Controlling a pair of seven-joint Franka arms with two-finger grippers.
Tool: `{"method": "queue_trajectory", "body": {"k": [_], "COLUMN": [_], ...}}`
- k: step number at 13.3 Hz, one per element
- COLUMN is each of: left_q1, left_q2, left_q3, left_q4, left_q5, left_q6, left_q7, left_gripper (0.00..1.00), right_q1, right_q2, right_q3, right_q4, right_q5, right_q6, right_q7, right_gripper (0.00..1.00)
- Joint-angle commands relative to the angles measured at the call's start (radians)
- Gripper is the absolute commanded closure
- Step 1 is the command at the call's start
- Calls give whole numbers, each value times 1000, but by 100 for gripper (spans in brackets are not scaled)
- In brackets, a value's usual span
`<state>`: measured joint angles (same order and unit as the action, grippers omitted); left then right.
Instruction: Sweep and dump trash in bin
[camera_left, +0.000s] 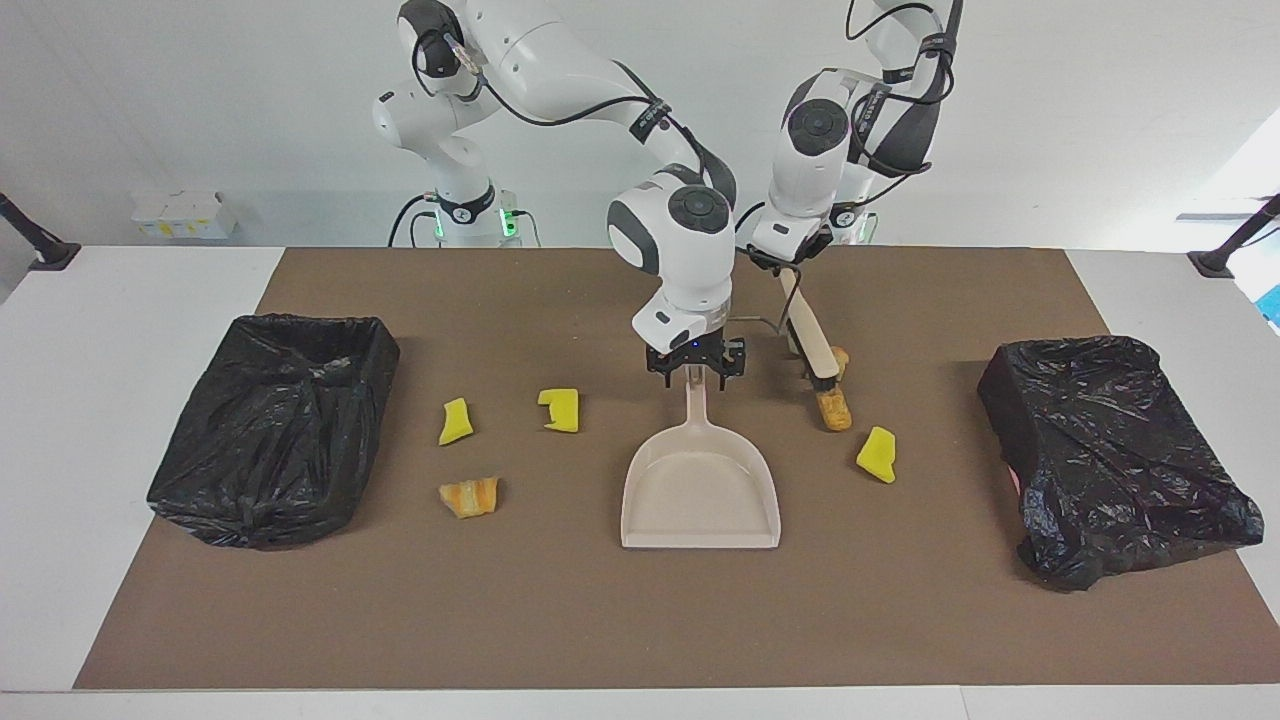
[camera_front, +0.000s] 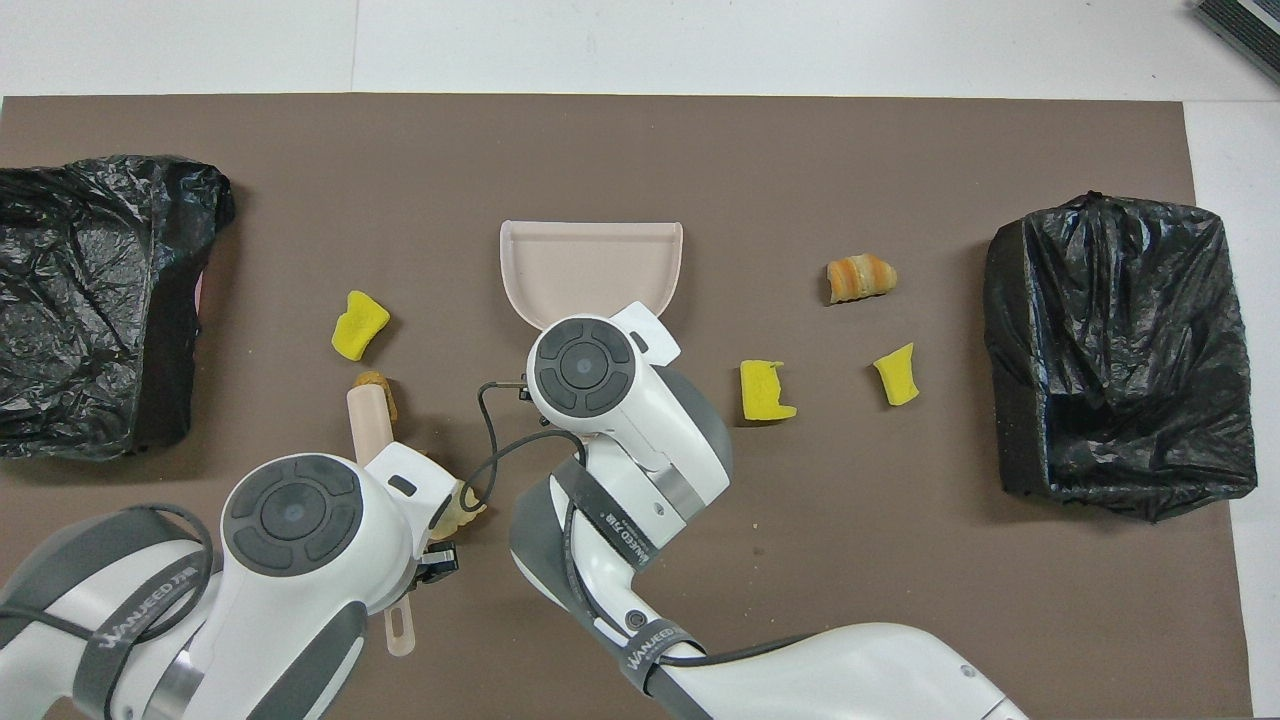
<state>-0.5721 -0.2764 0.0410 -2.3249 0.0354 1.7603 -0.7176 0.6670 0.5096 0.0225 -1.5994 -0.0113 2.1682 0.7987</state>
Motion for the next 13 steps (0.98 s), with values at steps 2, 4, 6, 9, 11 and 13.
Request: {"method": "queue_trajectory", "body": {"k": [2, 4, 6, 9, 11, 13], "left_q1": [81, 121, 167, 222, 233, 253], "left_q2": [-21, -21, -30, -38, -35, -37], "left_q3": [-10, -10, -10, -10, -10, -10], "left_q4": [-27, -36, -57, -80, -105, -143], "left_q5": [26, 26, 26, 26, 26, 26], "left_q6": [-15, -2, 16, 50, 93, 117], "left_q7": [4, 4, 4, 9, 10, 105], "left_gripper": [100, 100, 100, 100, 100, 100], "right_q1": [-3, -6, 0, -7, -9, -9], "right_q2": [-9, -11, -14, -49, -75, -106], "right_q3": [-1, -1, -1, -1, 4, 5], "right_q4": [4, 6, 4, -1, -1, -4], "right_q5": [-41, -41, -41, -19, -18, -18], "right_q6": [4, -2, -4, -25, -79, -158], "right_q7": [11, 4, -19, -32, -91, -230], "right_gripper": [44, 53, 100, 100, 100, 100]}}
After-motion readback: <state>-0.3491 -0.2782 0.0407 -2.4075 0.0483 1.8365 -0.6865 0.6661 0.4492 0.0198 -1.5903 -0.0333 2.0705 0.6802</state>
